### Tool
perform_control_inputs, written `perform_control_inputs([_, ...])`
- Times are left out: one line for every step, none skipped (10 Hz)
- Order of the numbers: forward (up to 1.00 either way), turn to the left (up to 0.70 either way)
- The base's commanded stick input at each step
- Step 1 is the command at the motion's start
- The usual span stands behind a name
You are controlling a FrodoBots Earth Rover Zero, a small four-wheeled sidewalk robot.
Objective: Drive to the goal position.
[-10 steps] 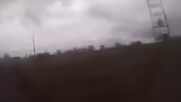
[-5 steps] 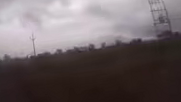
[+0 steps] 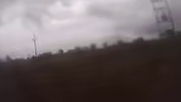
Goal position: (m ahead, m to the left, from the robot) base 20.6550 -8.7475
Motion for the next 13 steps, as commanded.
perform_control_inputs([0.7,0.0])
perform_control_inputs([0.7,0.0])
perform_control_inputs([0.7,0.0])
perform_control_inputs([0.7,0.0])
perform_control_inputs([0.7,0.0])
perform_control_inputs([0.7,0.0])
perform_control_inputs([0.7,0.0])
perform_control_inputs([0.7,0.0])
perform_control_inputs([0.7,0.0])
perform_control_inputs([0.7,0.0])
perform_control_inputs([0.7,0.0])
perform_control_inputs([0.7,0.0])
perform_control_inputs([0.7,0.0])
